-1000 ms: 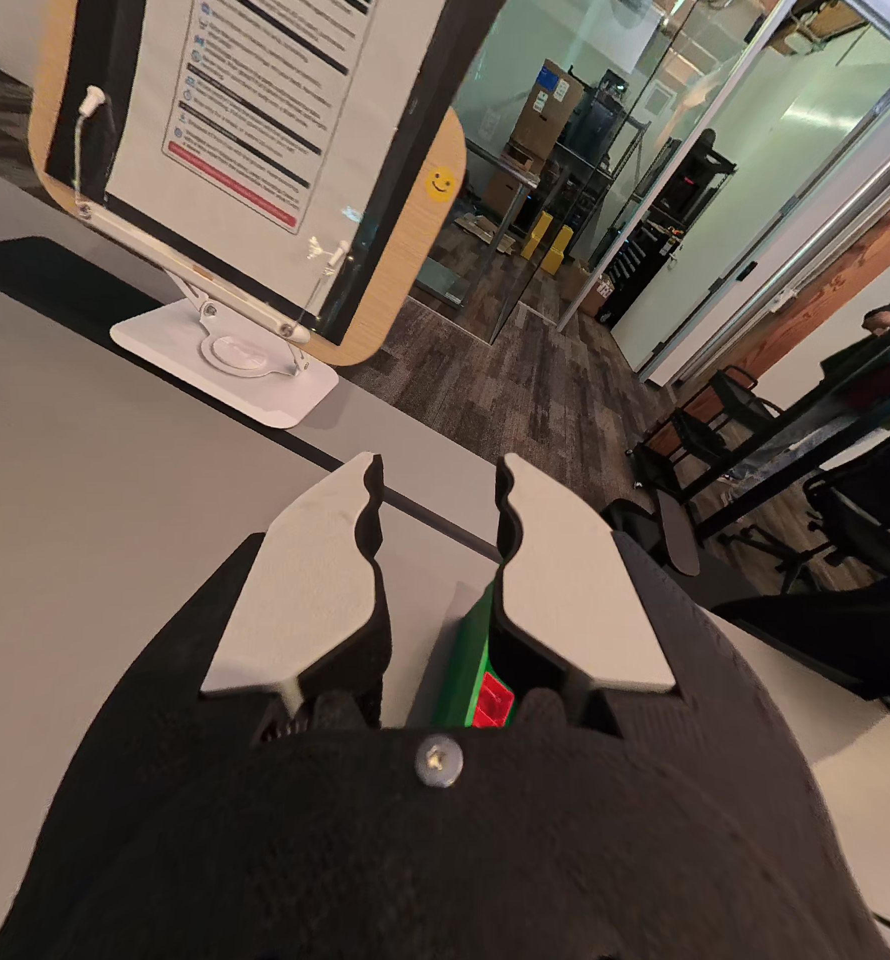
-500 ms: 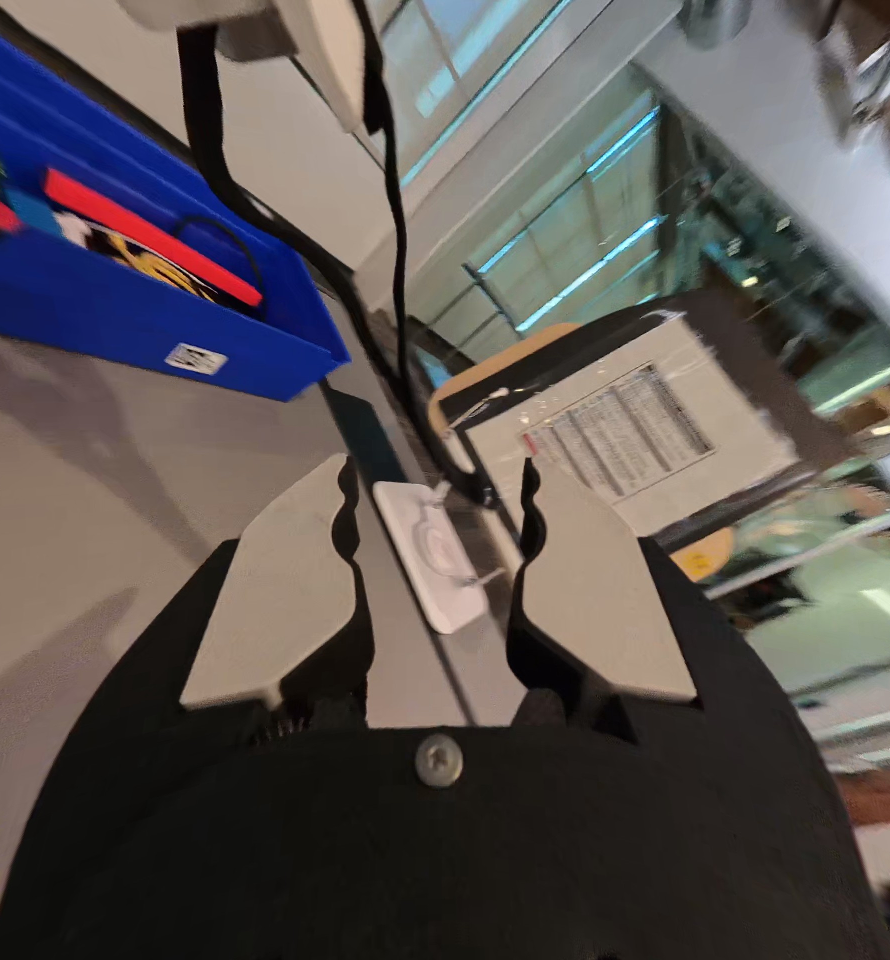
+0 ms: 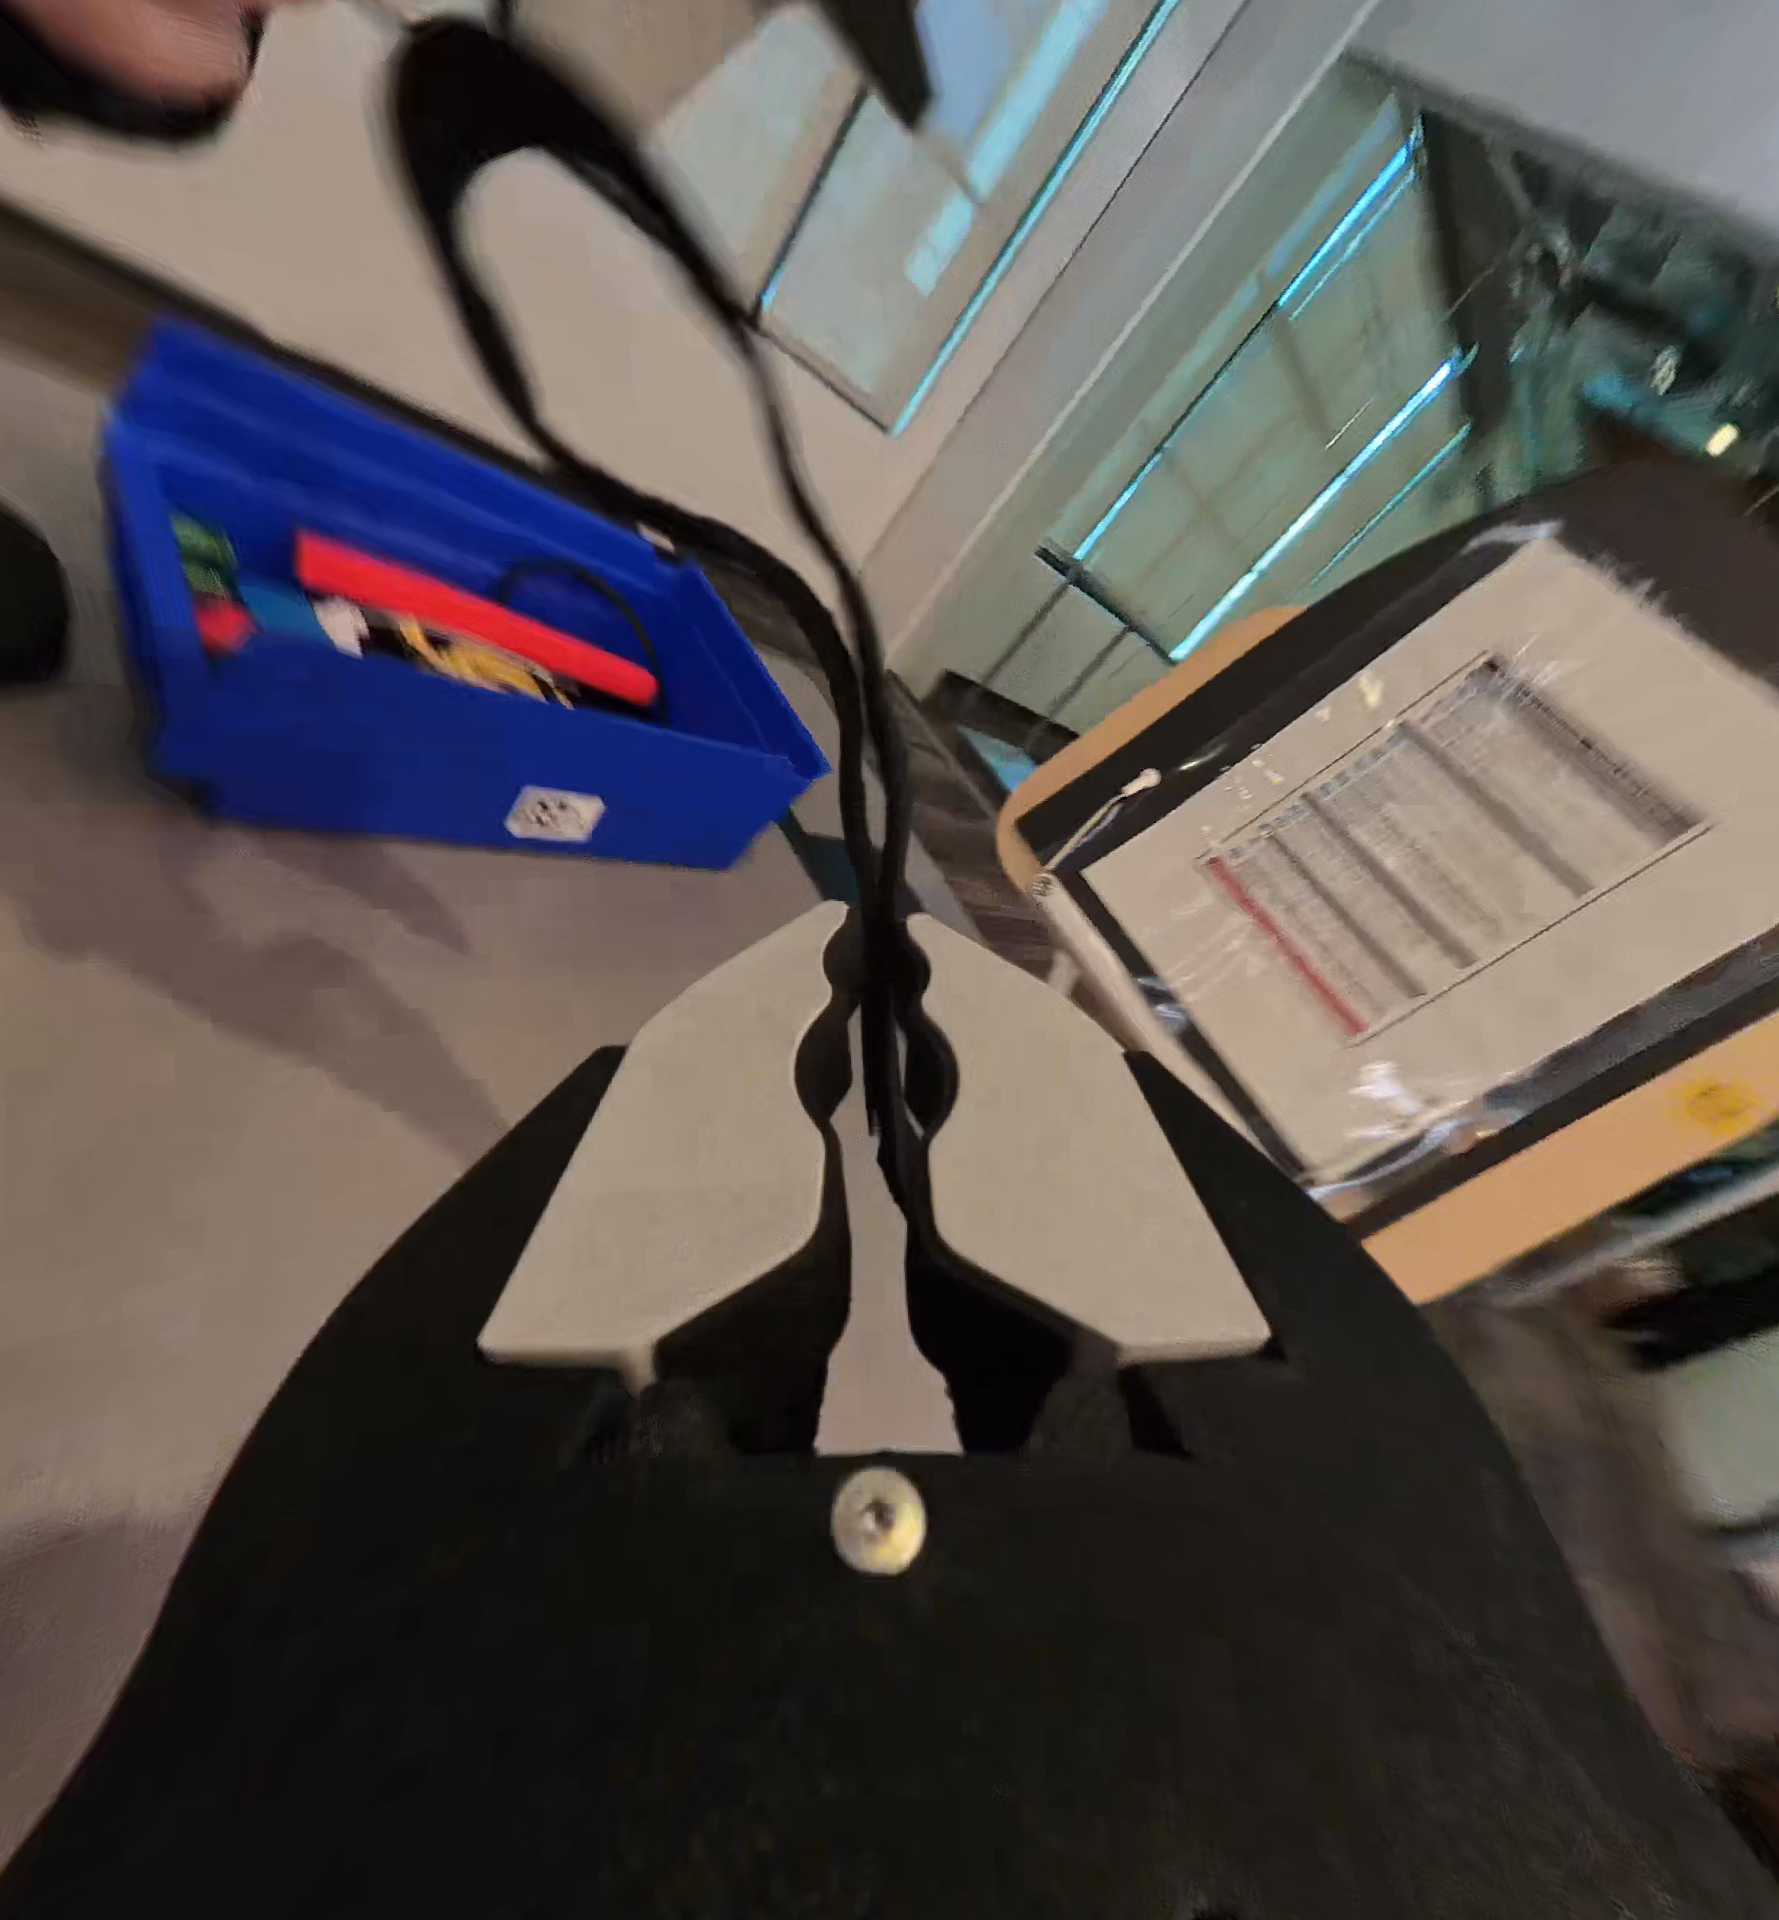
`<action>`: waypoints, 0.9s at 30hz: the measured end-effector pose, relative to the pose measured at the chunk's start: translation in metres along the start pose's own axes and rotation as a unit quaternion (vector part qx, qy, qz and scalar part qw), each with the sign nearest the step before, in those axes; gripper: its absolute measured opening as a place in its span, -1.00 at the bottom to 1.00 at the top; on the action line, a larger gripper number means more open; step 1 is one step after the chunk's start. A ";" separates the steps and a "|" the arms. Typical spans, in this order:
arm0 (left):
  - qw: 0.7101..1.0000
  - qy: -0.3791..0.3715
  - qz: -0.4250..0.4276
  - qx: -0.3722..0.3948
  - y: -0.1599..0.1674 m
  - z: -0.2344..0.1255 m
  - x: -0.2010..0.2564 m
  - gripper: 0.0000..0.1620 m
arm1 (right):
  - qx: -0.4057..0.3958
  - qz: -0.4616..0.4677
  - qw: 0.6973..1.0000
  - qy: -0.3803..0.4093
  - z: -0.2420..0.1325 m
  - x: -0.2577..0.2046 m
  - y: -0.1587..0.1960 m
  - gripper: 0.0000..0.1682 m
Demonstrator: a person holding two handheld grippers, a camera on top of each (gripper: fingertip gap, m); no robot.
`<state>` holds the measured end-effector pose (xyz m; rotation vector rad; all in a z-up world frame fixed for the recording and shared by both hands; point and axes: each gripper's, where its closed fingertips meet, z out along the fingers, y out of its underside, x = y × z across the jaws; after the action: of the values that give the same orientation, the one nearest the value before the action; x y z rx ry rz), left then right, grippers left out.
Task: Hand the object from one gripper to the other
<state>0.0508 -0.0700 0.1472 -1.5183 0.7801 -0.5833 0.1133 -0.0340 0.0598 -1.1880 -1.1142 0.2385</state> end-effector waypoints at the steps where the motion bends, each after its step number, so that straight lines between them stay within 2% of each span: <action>1: 1.000 -0.009 0.010 0.017 -0.006 -0.004 -0.001 -0.10 | 0.018 0.062 0.998 -0.013 -0.002 0.005 -0.002 -0.94; 3: 0.999 -0.015 0.030 0.033 -0.012 -0.010 0.001 -0.05 | 0.057 0.207 0.975 -0.054 -0.006 0.016 -0.007 -0.95; 5: 0.998 -0.026 0.047 0.045 -0.016 -0.012 0.002 -0.03 | 0.108 0.363 0.920 -0.104 -0.013 0.029 -0.011 -0.95; 8: 0.994 -0.047 0.088 0.044 -0.015 -0.005 0.004 -0.02 | 0.185 0.569 0.782 -0.173 -0.022 0.052 -0.007 -0.95; 11: 0.985 -0.057 0.164 0.019 -0.004 0.014 0.012 -0.02 | 0.243 0.720 0.613 -0.216 -0.027 0.073 0.011 -0.95; 13: 0.966 -0.076 0.246 0.006 0.007 0.034 0.017 -0.02 | 0.263 0.788 0.504 -0.235 -0.025 0.079 0.028 -0.95; 14: 0.950 -0.088 0.299 -0.001 0.015 0.045 0.020 -0.02 | 0.263 0.811 0.464 -0.240 -0.022 0.079 0.036 -0.95; 15: 0.928 -0.104 0.357 -0.008 0.024 0.057 0.021 -0.02 | 0.257 0.827 0.438 -0.243 -0.018 0.076 0.042 -0.95; 17: 0.883 -0.127 0.451 -0.026 0.046 0.080 0.023 -0.04 | 0.241 0.842 0.415 -0.246 -0.010 0.068 0.049 -0.95; 18: 0.870 -0.124 0.476 -0.033 0.058 0.091 0.025 -0.08 | 0.234 0.846 0.410 -0.248 -0.008 0.064 0.049 -0.95; 24: 0.809 -0.122 0.572 -0.051 0.098 0.125 0.037 -0.15 | 0.224 0.860 0.404 -0.215 -0.007 0.063 0.052 -0.95; 27: 0.791 -0.138 0.594 -0.046 0.104 0.132 0.038 -0.20 | 0.221 0.864 0.402 -0.209 -0.007 0.060 0.049 -0.95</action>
<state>0.1615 -0.0138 0.0277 -0.8710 1.3300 0.6217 0.1671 0.0225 0.0534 -1.3140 0.3906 2.3839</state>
